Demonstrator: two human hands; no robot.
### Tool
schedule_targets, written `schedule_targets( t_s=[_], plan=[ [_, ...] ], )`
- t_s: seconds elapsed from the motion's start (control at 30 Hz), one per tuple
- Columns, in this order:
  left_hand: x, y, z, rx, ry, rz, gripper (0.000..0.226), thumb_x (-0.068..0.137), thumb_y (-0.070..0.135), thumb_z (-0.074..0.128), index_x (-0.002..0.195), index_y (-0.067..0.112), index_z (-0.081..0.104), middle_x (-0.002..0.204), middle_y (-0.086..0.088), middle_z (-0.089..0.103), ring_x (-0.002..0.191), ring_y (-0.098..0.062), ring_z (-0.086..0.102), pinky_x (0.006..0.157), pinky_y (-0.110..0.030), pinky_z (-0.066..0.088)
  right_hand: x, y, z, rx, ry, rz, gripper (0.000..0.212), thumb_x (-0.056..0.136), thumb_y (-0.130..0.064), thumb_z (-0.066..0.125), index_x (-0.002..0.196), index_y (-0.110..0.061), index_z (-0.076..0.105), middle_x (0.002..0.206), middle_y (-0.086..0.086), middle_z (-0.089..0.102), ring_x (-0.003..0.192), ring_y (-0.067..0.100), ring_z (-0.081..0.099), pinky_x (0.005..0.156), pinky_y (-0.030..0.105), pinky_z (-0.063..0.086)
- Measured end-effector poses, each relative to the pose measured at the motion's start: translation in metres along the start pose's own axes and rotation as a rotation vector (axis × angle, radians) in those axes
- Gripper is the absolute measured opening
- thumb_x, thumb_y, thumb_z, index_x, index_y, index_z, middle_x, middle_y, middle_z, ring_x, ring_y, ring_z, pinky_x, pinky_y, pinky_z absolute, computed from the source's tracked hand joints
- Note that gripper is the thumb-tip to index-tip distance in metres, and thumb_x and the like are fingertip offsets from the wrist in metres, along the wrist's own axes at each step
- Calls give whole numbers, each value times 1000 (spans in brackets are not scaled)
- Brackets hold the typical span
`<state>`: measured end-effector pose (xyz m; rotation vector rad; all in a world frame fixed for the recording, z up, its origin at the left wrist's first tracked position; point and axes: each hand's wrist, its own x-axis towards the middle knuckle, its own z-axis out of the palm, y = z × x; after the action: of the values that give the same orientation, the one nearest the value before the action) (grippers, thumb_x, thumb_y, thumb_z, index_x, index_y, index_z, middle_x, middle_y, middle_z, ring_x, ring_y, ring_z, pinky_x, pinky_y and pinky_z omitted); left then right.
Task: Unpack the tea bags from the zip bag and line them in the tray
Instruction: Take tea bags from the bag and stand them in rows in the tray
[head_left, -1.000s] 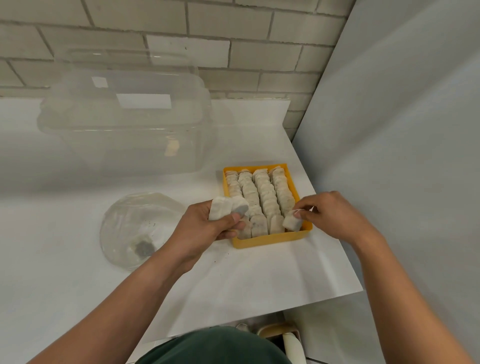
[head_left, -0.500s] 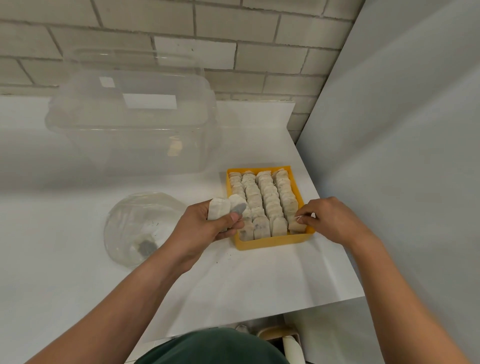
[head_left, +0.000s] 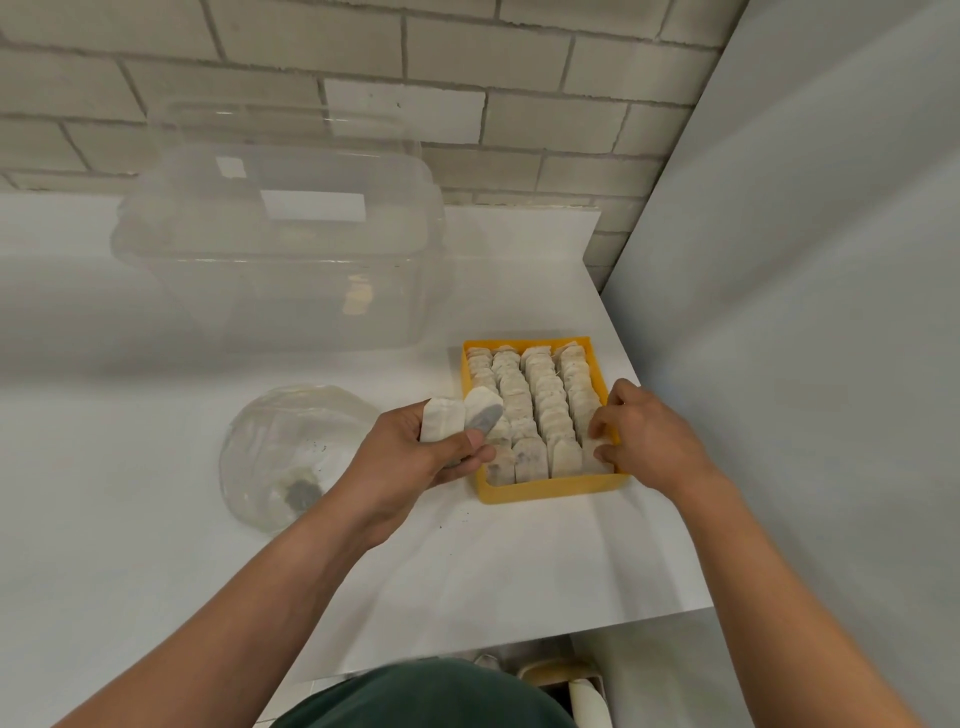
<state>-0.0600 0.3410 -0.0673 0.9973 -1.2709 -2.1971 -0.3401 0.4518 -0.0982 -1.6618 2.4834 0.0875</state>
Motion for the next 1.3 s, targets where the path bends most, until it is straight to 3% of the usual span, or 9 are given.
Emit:
schedule_targets(
  t_s=[0.17,0.3,0.43,0.6,0.73,0.83,0.97,1.1,1.3],
  plan=[
    [-1,0,1,10,15,7,23,92,1,73,115,4,73,109,-13,79,102,-28,77,85,-28,63,-5,-4,-5,86,109,-24,22,95,-33,69,114,-25,76,104,-8,48,98,16,54,77,34,53],
    [0,-1,3,83,5,41,24,91,2,76,115,3,73,108,-15,79,102,-28,77,90,-33,62,-17,-43,-35,564,298,-42,9,94,-37,71,94,-31,78,89,-13,64,75,6,58,72,23,45],
    [-2,0,11,104,-21,73,21,91,1,75,112,4,74,104,-15,79,97,-26,78,82,-26,62,-30,-86,-71,951,132,-118,14,96,-42,68,101,-34,78,86,-24,72,76,4,65,72,17,48],
    [-1,1,12,116,-47,63,23,93,4,75,115,6,73,108,-13,79,101,-25,78,86,-28,62,-26,-94,-71,808,157,-199,8,95,-22,70,93,-25,77,83,-18,72,79,4,66,75,21,51],
    [-2,0,12,118,-85,17,19,94,3,72,113,6,72,110,-13,78,103,-25,77,87,-27,61,-29,-95,-77,451,265,-423,11,100,-22,63,100,-19,74,87,-18,60,80,3,51,73,16,41],
    [-2,-2,12,100,-97,14,20,95,-1,70,114,2,72,107,-15,79,100,-26,78,85,-25,61,-29,-100,-78,354,304,-493,15,100,-26,62,104,-19,74,89,-13,60,81,0,47,73,16,39],
    [-2,-2,13,51,-79,29,21,95,-2,69,116,0,71,106,-12,80,100,-27,78,85,-24,61,-27,-97,-83,487,247,-372,19,99,-31,66,115,-23,74,100,-14,68,86,3,61,75,11,44],
    [-1,-2,12,57,-73,19,24,96,0,69,120,2,70,110,-13,79,100,-25,78,86,-25,61,-27,-91,-82,531,195,-320,12,98,-23,69,104,-23,79,82,-21,67,80,0,62,72,13,45],
    [3,-8,4,46,-41,-90,42,95,-14,52,129,10,61,126,-18,67,109,-22,75,95,-31,59,-31,-61,-75,675,226,-130,13,98,-23,68,106,-28,77,78,-13,75,77,1,72,80,30,58]
  ],
)
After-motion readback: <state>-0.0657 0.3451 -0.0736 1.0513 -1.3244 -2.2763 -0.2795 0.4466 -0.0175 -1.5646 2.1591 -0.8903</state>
